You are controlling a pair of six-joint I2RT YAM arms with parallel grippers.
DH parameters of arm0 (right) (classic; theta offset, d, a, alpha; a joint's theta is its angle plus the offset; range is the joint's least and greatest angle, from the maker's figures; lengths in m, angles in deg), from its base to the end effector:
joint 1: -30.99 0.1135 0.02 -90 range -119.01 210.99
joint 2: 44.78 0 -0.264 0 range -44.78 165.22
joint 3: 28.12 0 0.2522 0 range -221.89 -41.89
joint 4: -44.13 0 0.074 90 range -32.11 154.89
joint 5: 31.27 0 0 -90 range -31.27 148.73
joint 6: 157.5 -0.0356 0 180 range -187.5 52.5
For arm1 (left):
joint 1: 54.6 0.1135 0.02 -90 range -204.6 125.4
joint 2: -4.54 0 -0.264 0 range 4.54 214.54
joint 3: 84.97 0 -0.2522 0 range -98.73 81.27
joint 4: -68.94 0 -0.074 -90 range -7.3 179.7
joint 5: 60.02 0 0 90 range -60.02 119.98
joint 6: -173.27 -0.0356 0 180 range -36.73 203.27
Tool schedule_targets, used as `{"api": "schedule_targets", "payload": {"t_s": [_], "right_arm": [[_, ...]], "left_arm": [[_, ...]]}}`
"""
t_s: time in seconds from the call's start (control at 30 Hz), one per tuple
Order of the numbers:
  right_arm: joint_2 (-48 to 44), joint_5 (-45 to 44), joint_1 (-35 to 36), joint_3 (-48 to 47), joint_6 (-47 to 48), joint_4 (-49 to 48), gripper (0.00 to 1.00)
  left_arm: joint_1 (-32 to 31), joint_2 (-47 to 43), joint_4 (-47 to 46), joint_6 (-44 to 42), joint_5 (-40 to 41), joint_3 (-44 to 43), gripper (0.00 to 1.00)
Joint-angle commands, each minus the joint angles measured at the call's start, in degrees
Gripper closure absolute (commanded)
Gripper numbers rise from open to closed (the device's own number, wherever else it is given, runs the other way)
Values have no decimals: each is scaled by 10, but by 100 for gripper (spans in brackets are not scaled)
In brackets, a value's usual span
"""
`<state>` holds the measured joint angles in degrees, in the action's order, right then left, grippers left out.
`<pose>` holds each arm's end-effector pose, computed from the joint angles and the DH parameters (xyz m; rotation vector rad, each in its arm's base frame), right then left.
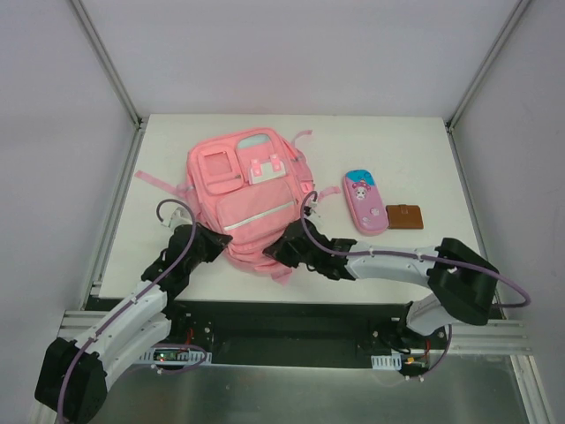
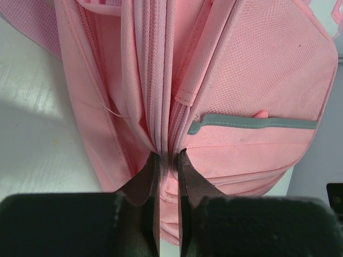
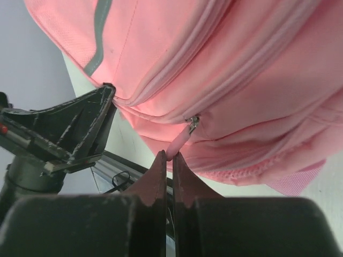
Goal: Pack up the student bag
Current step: Unzip the student bag at the center of the board.
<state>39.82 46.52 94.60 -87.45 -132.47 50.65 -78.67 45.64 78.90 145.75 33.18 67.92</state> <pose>0.1471 0.2794 0.2114 0.1652 2.3118 1.0531 0.1523 -0.0658 0.1816 -0.7295 1.9779 -0.8963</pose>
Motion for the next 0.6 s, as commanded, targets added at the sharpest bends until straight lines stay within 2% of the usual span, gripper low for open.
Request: {"api": "schedule_targets", "payload": {"t_s": [0.0, 0.3, 0.33, 0.37, 0.43, 0.47, 0.53, 0.57], "right_arm": [[57, 88, 35, -78, 14, -88, 99], [95, 117, 40, -138, 58, -65, 99], [89, 113, 40, -128, 77, -71, 99], [66, 102, 37, -122, 90, -69, 97], [31, 57, 17, -96, 103, -48, 82], [-8, 42, 6, -66, 104, -33, 72], [-50, 4, -35, -28, 112, 6, 68], [-91, -4, -51, 3, 115, 17, 64]], "left_arm": [[-19, 6, -34, -2, -77, -19, 100], [-19, -26, -11, -85, -85, -46, 99], [-19, -32, 10, -90, -78, -50, 95], [-19, -37, 22, -96, -71, -59, 78], [-19, -54, 52, -123, -47, -69, 51], [-19, -62, 86, -131, -41, -83, 30], [-19, -89, 117, -155, -35, -95, 16], [-19, -99, 142, -159, -20, -106, 6]]}}
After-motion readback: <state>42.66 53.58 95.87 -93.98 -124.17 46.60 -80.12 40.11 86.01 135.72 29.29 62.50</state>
